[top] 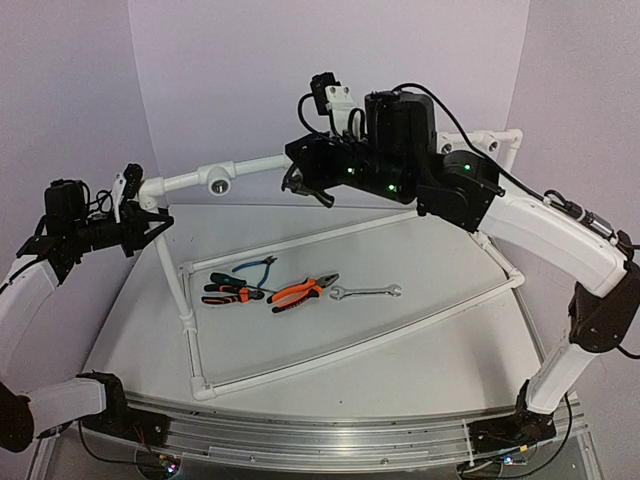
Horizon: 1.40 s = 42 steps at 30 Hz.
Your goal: Install the water faucets
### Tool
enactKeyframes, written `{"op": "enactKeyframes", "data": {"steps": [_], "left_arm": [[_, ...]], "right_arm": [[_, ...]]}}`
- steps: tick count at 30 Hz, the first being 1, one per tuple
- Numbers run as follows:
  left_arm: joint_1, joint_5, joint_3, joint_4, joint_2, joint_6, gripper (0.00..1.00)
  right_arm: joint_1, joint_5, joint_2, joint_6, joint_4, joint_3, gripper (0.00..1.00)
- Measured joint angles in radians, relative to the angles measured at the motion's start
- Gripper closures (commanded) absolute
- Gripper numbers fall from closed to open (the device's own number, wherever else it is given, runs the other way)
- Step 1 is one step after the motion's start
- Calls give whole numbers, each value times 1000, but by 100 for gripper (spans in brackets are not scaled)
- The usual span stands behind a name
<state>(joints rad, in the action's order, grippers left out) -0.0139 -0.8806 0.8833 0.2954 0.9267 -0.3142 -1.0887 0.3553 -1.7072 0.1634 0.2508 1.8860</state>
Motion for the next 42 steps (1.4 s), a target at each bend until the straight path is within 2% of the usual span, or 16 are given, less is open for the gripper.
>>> {"op": "enactKeyframes", "data": {"steps": [7,16,26,38,42], "left_arm": [[2,-8,0,1,-4,-5,100],[2,-15,0,1,-4,-11,100],[2,-2,-1,-5,6,2,100],[2,-2,-1,-6,6,2,100],[2,-2,-1,-6,5,2,100]], "right_arm": [[-14,-10,58,101,-43,-89,93],[-63,26,128,161,-78,-207,88],[-112,42,190,195,6,-280,85],[-112,70,204,130,57,-243,58],[-112,58,200,81,75,-153,56]]}}
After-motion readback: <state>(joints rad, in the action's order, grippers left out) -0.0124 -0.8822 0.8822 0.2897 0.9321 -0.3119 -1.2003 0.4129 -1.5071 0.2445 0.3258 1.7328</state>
